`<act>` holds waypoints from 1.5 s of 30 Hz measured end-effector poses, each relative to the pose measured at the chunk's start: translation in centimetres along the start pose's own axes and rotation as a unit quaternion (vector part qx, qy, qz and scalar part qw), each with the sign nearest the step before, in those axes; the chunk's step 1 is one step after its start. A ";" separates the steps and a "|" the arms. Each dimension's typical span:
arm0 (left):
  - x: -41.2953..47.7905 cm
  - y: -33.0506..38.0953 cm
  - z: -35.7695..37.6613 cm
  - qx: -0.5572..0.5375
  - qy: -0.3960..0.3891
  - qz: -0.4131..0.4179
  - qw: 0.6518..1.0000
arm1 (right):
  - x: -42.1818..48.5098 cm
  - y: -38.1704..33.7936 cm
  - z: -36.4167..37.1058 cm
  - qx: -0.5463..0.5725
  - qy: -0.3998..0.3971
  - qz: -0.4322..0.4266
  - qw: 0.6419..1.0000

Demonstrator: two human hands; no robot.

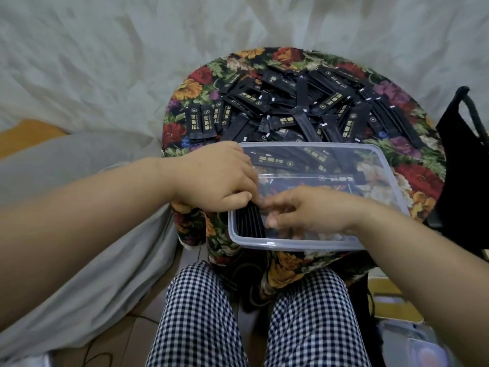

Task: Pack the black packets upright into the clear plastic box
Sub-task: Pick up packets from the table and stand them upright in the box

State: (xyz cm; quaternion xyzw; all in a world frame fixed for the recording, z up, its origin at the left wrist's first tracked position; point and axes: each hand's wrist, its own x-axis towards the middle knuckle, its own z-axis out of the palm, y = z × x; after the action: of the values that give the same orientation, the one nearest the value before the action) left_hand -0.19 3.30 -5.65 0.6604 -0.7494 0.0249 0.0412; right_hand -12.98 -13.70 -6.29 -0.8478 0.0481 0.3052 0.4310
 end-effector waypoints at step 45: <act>-0.1 0.8 0.7 -0.022 0.030 -0.069 0.997 | 8.3 1.9 -14.7 -0.247 0.237 0.046 0.938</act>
State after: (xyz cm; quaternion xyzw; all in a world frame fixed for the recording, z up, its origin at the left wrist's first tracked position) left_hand -0.97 3.47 -6.30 0.7086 -0.7007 0.0252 0.0798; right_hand 0.10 -24.58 -5.75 -0.9721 0.1113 0.1174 0.1697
